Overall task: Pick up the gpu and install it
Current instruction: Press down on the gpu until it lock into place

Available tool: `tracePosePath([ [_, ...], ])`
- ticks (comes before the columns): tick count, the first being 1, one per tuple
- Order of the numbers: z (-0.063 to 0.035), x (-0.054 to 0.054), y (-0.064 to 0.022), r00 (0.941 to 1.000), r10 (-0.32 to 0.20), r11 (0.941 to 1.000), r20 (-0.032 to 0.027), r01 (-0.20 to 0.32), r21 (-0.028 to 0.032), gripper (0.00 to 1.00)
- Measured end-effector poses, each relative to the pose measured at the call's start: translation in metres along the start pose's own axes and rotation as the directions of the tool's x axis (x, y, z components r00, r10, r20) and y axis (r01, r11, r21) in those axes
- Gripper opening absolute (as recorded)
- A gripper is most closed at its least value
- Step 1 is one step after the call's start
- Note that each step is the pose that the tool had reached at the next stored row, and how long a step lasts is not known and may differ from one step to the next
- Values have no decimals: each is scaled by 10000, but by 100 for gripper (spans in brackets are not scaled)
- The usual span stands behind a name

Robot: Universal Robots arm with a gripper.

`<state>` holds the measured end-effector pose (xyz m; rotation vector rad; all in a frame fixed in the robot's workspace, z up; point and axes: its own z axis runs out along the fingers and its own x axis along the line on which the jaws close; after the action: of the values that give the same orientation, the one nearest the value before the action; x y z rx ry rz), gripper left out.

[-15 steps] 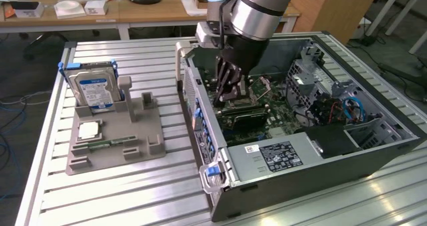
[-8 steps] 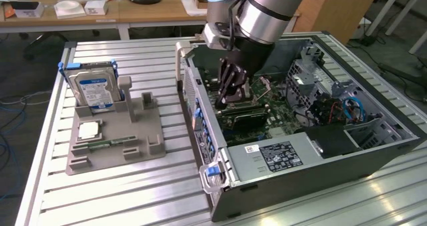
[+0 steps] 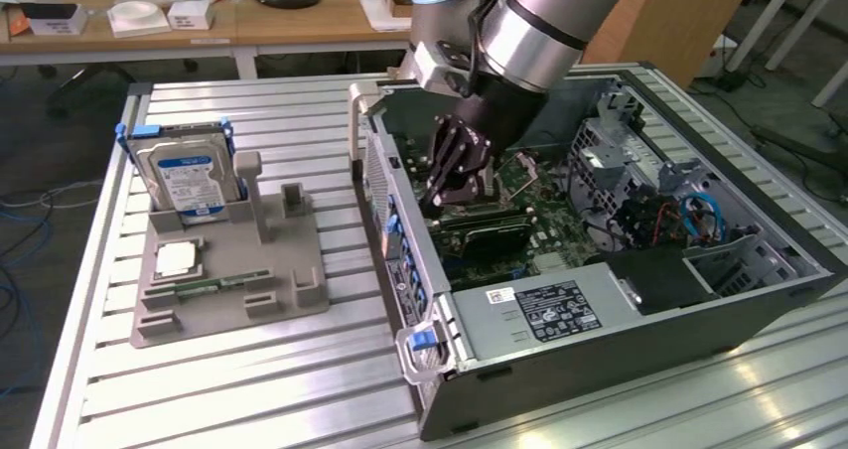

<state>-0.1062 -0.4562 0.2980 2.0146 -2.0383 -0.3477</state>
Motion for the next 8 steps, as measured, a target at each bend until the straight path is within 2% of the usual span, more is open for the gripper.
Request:
tracePosePath([
  [8, 62, -1, -22, 10000, 1, 10000, 1, -1, -23, 10],
])
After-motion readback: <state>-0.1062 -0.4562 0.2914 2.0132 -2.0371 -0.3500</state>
